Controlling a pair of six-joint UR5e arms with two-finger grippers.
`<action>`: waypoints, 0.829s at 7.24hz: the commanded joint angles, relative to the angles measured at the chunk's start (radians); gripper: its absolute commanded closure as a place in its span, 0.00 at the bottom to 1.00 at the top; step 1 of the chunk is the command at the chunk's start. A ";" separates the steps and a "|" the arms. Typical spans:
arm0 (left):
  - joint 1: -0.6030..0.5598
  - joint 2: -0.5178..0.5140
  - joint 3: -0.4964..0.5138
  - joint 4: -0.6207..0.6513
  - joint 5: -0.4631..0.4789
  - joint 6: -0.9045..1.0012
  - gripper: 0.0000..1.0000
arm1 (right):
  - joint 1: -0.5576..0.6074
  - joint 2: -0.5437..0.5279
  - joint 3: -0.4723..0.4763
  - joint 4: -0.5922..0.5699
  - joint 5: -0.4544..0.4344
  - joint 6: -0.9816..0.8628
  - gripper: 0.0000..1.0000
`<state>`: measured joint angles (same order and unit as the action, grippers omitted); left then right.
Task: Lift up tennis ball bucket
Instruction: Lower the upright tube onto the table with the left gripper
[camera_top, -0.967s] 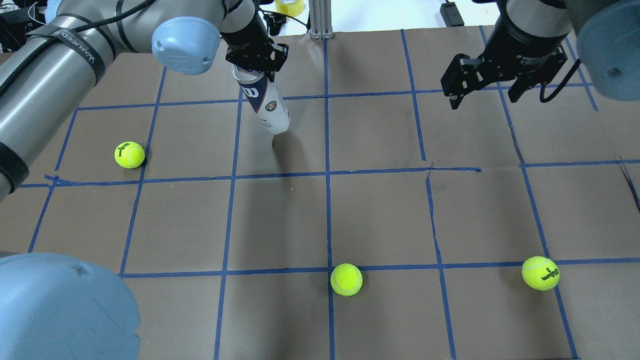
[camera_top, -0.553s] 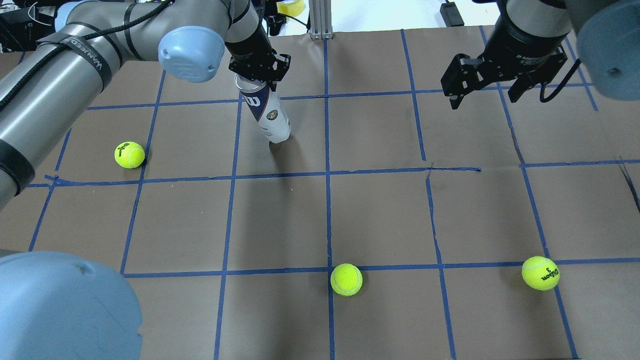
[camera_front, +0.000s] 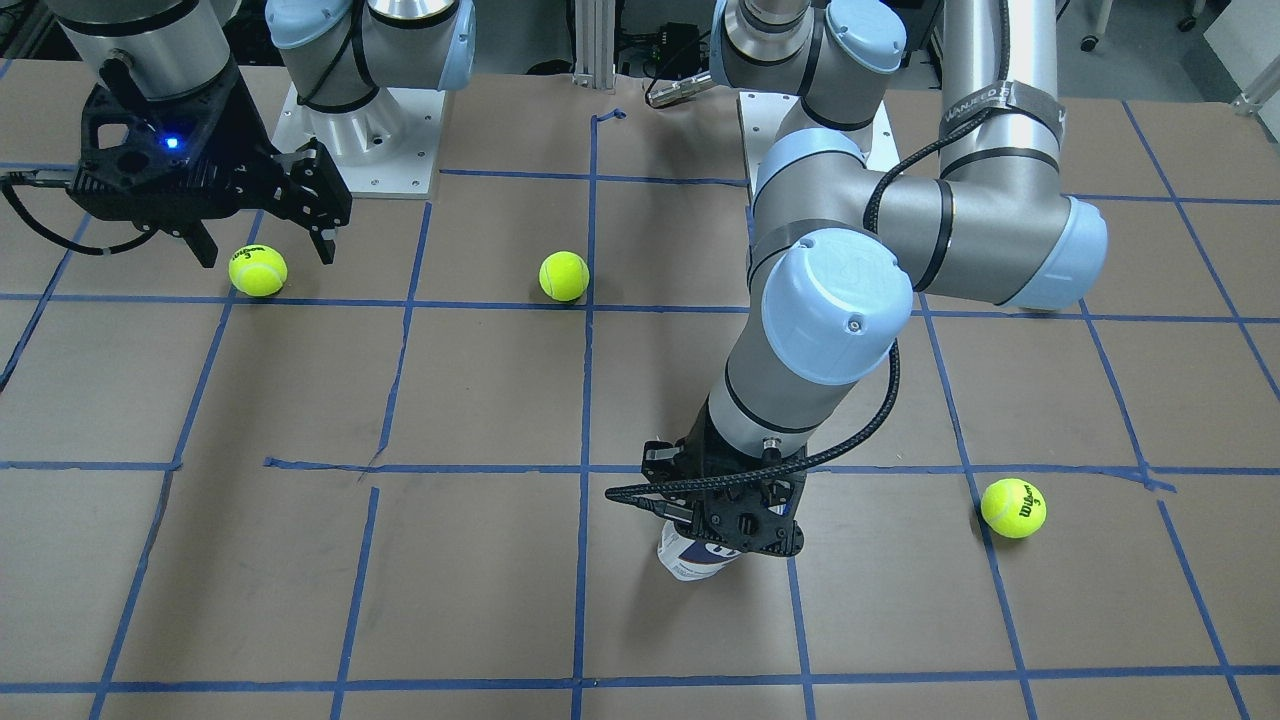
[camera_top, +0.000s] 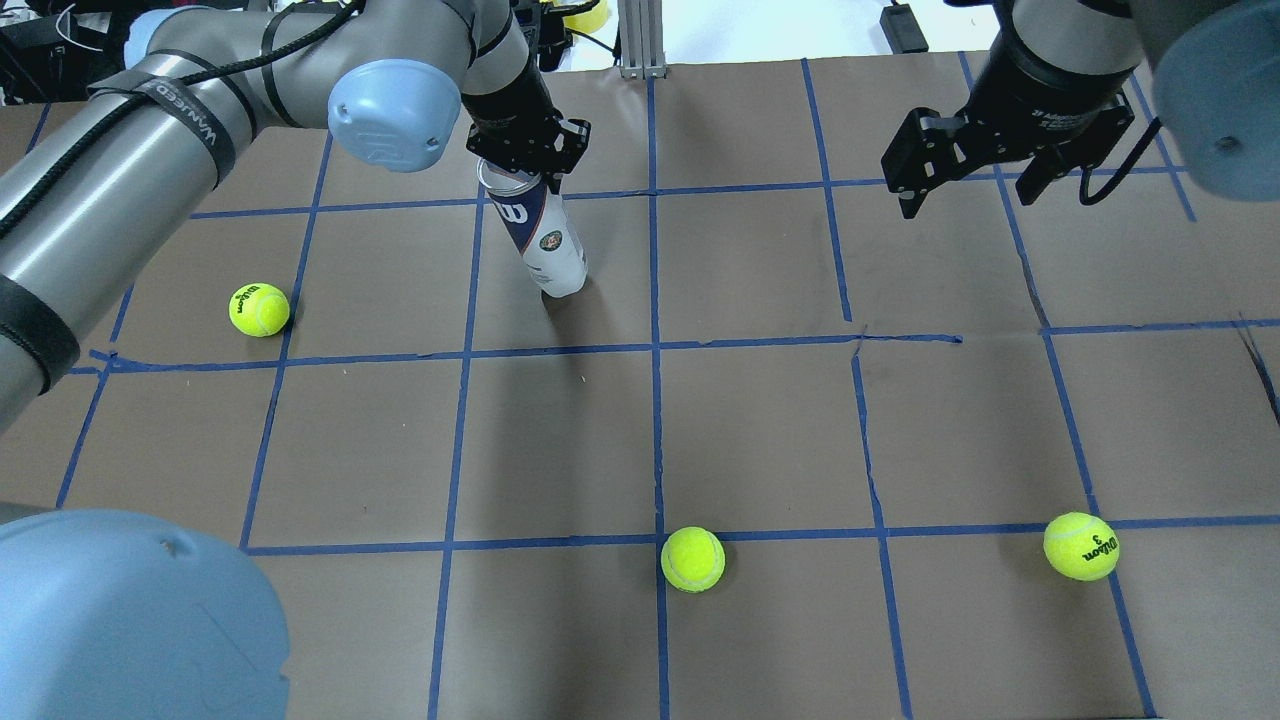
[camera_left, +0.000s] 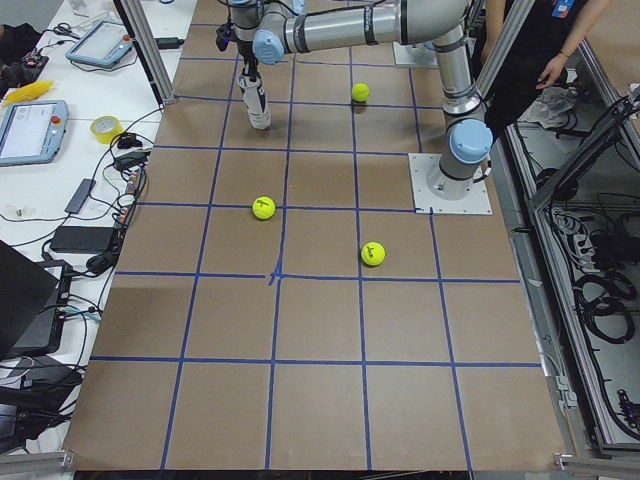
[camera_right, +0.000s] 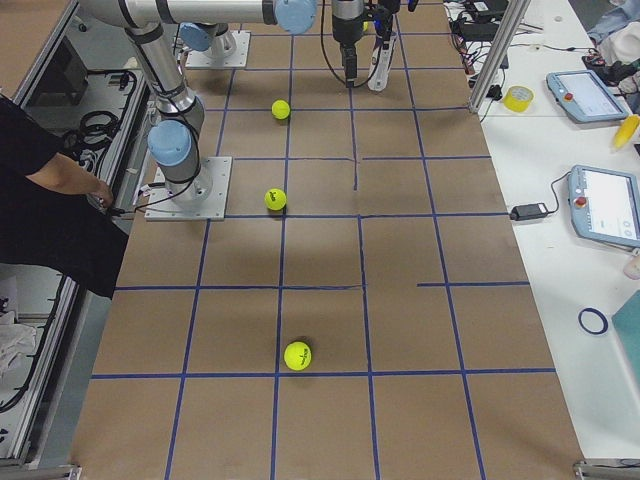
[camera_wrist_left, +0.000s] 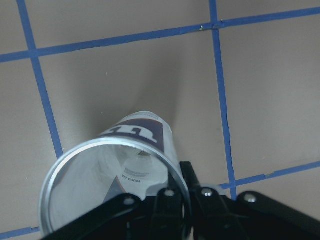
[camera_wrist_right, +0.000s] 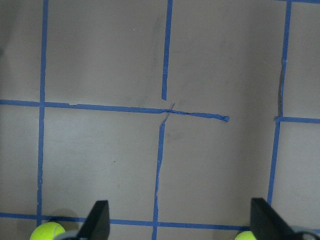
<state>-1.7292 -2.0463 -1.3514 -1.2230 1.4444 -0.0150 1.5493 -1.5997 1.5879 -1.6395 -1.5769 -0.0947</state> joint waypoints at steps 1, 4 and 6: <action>-0.003 0.000 0.000 -0.001 0.001 -0.005 0.46 | 0.000 0.000 0.001 0.001 0.000 0.000 0.00; -0.006 0.031 0.003 -0.044 0.004 -0.010 0.00 | 0.000 0.000 0.001 0.001 0.000 0.001 0.00; -0.006 0.017 0.005 -0.035 0.026 -0.006 0.11 | 0.000 0.000 0.001 0.001 0.000 0.000 0.00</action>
<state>-1.7346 -2.0207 -1.3488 -1.2603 1.4545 -0.0236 1.5493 -1.5999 1.5892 -1.6383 -1.5769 -0.0946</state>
